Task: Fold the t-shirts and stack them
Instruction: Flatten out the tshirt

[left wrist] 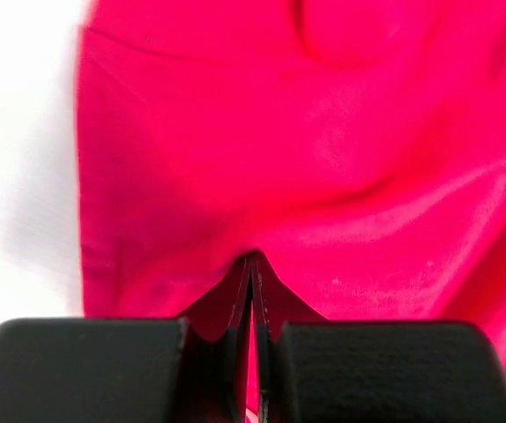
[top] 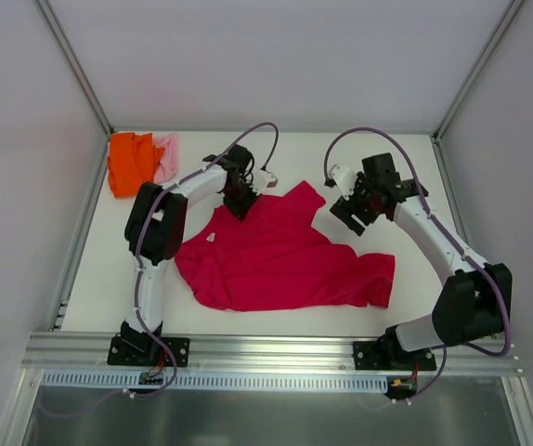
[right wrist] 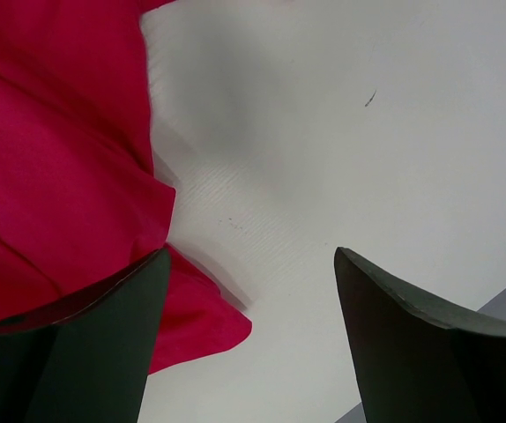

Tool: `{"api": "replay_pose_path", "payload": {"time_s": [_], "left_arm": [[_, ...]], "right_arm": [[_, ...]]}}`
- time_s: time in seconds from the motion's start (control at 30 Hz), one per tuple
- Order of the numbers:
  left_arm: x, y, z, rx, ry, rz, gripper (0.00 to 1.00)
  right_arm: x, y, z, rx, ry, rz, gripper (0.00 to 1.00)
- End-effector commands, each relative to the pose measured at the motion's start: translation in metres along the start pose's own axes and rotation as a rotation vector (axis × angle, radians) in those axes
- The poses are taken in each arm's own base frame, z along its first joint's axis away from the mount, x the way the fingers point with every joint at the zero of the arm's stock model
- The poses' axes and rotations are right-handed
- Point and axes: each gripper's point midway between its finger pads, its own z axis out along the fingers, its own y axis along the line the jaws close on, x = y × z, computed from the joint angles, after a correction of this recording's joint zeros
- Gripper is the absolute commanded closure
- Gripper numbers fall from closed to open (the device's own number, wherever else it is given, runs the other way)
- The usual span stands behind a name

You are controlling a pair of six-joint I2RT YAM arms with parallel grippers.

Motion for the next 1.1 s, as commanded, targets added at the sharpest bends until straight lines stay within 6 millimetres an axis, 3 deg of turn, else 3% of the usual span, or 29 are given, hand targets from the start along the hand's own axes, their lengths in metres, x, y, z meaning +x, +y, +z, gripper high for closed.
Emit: {"api": "replay_pose_path", "payload": {"time_s": [0.0,0.23,0.4,0.5,0.7,0.8,0.93,1.07], "left_arm": [[-0.010,0.029,0.011,-0.098,0.026,-0.005,1.00],[-0.030,0.062,0.001,-0.207,0.028,-0.033,1.00],[-0.036,0.099,-0.021,-0.294,-0.005,-0.107,1.00],[-0.025,0.129,-0.040,-0.352,-0.046,-0.221,1.00],[-0.010,0.161,-0.064,-0.433,-0.068,-0.295,1.00],[-0.010,0.156,-0.067,-0.415,-0.067,-0.290,1.00],[-0.034,0.137,-0.086,-0.392,-0.170,-0.229,1.00],[-0.048,0.101,-0.101,-0.339,-0.210,-0.152,1.00]], "right_arm": [[-0.014,-0.002,-0.010,0.000,-0.043,-0.008,0.20],[-0.009,0.001,-0.018,0.000,-0.029,-0.014,0.21],[-0.013,0.000,-0.034,0.028,-0.065,-0.022,0.21],[-0.012,0.001,-0.039,0.035,-0.074,-0.029,0.21],[-0.006,0.009,-0.041,-0.007,-0.049,-0.039,0.21],[-0.006,0.010,-0.043,-0.009,-0.056,-0.042,0.21],[-0.004,0.011,-0.040,-0.008,-0.058,-0.043,0.21],[0.001,0.013,-0.033,-0.012,-0.039,-0.048,0.22]]}}
